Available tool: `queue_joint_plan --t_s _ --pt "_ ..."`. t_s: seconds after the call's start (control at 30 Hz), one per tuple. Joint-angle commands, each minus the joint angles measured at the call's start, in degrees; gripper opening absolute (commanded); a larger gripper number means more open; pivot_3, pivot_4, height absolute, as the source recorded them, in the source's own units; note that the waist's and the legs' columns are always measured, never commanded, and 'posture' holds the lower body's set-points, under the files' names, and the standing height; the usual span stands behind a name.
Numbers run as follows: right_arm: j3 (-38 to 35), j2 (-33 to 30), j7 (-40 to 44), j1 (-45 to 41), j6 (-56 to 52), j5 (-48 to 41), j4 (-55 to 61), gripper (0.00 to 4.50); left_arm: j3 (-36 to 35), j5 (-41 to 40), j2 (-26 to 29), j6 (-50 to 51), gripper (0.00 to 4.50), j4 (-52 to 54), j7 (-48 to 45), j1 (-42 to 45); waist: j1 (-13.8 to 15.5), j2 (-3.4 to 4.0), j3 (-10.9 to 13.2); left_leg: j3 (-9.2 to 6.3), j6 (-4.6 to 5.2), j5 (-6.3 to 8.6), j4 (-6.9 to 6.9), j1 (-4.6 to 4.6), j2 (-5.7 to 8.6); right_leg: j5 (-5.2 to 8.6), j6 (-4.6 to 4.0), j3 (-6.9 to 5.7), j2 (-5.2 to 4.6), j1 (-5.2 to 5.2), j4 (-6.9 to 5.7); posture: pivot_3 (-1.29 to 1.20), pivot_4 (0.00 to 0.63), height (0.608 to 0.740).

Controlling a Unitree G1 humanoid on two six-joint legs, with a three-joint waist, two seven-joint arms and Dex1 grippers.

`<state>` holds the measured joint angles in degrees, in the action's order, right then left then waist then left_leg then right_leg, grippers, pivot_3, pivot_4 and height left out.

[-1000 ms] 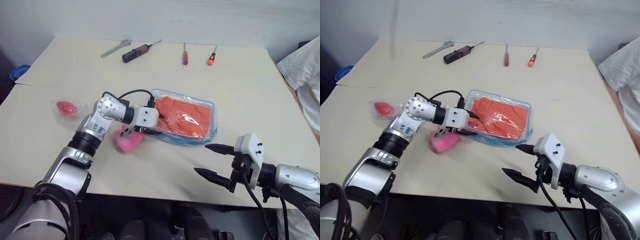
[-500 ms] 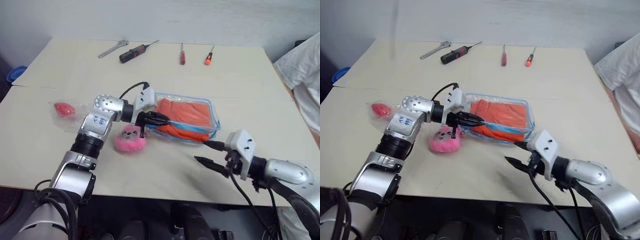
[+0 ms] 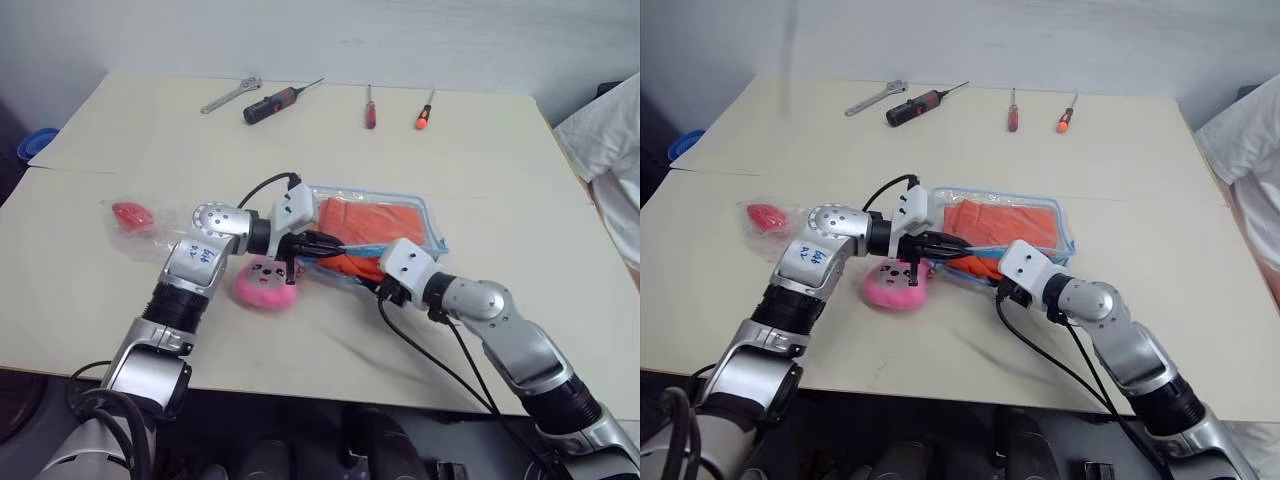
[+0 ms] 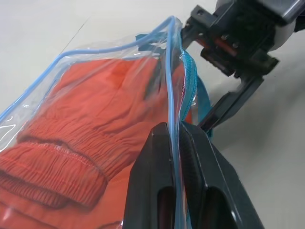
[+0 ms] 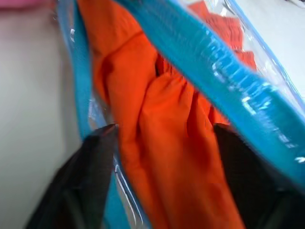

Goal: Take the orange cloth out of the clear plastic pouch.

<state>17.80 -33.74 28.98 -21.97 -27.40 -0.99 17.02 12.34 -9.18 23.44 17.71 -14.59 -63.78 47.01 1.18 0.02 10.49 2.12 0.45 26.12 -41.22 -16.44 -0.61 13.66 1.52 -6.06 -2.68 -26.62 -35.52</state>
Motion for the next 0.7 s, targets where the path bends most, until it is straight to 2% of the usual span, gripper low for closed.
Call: queue_joint_plan --t_s 0.03,0.47,0.7 --pt "-0.49 1.52 -0.26 0.22 1.13 1.33 0.55 3.37 -0.07 -0.64 -0.61 0.68 0.35 3.61 0.99 -0.38 -0.10 0.00 0.00 0.00 0.00 0.00 0.00 0.00 0.00 0.00 0.00 0.00 0.00 0.00 0.00 0.00 0.150 0.740" --pt "0.64 3.30 -0.20 -1.12 3.85 8.70 -9.10 3.37 0.21 -1.52 -1.54 3.38 0.35 8.48 1.78 -2.25 -1.17 0.01 -0.01 0.02 -0.02 -0.01 -0.03 0.09 -0.01 0.00 0.00 0.06 -0.01 0.07 -0.06 0.00 0.150 0.740" --pt "-0.76 4.50 1.55 -1.18 4.51 6.80 -10.98 1.23 0.01 -1.25 -1.67 3.44 0.35 8.24 2.66 -2.13 -1.16 0.02 -0.02 0.00 -0.02 -0.01 -0.04 0.14 0.00 0.00 0.00 0.06 -0.06 0.12 -0.06 0.00 0.150 0.740"
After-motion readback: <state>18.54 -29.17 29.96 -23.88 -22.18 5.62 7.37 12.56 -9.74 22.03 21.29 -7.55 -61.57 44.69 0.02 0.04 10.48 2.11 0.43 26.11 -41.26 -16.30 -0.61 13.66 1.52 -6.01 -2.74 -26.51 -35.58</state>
